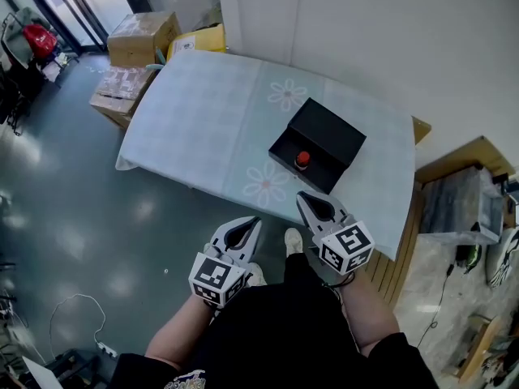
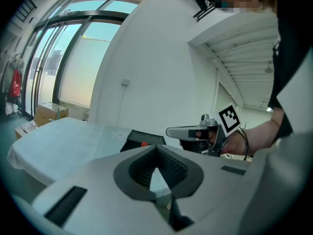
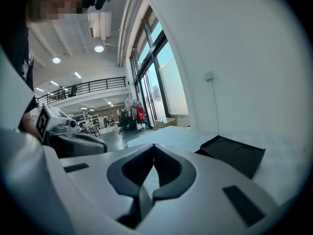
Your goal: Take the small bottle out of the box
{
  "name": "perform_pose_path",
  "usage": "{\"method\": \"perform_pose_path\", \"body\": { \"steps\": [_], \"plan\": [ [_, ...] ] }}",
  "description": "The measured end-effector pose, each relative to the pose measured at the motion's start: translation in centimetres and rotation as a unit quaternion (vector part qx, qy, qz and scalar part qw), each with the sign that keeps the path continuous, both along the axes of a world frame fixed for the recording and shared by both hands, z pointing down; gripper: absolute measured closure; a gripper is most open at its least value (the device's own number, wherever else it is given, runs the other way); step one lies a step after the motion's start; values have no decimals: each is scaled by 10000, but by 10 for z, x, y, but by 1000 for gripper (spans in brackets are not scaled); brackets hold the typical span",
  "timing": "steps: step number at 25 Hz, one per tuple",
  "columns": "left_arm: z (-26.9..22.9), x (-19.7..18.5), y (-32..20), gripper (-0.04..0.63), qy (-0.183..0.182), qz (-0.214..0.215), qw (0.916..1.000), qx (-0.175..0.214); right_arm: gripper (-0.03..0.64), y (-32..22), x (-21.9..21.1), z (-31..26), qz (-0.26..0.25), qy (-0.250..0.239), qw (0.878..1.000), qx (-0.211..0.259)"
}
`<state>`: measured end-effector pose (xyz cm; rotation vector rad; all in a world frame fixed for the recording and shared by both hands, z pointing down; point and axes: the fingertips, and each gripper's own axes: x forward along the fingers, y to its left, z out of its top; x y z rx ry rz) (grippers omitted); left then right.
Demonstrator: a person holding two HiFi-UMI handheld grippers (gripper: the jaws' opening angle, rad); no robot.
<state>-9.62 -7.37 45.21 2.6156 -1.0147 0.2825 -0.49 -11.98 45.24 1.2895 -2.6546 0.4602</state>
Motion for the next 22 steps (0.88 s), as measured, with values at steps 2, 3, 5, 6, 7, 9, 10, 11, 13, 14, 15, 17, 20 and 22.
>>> {"method": "perform_pose_path", "body": {
  "steps": [2,3,5,6,7,9,10,11,13,14,15,17,20,22],
  "plan": [
    [1,7,-6,568,-10,-67,10000,-39,594,-10,8,4,-45,5,10000,-40],
    [3,9,-9,568,-24,-90,9999,-49,594,-14,11,7,-64,7,10000,-59],
    [5,14,-15,568,-41,-146,9999,-84,594,-24,17,11,-99,14,9999,-100],
    [6,16,-19,568,-40,-184,9998,-113,594,-29,19,14,-117,19,9999,-123],
    [7,17,-22,568,-35,-225,9996,-145,594,-34,20,16,-137,25,9998,-149],
    [8,21,-29,568,-34,-288,9994,-192,594,-44,23,21,-181,43,9996,-202],
    [9,22,-32,568,-39,-309,9993,-210,594,-49,25,24,-201,56,9995,-225],
    [11,24,-34,568,-46,-326,9992,-226,594,-53,27,27,-218,74,9994,-248],
    [14,27,-39,568,-61,-355,9990,-253,594,-62,30,34,-241,123,9992,-301],
    [15,29,-41,568,-66,-374,9989,-269,594,-65,32,38,-250,151,9990,-337],
    [17,30,-43,568,-70,-399,9988,-289,594,-69,34,42,-255,178,9988,-376],
    [20,32,-47,568,-71,-458,9984,-335,592,-75,38,49,-257,225,9984,-449],
    [25,34,-54,566,-65,-542,9977,-401,591,-85,43,59,-247,317,9978,-519],
    [27,36,-57,568,-56,-592,9973,-433,577,-90,46,66,-265,391,9972,-573]
  ]
}}
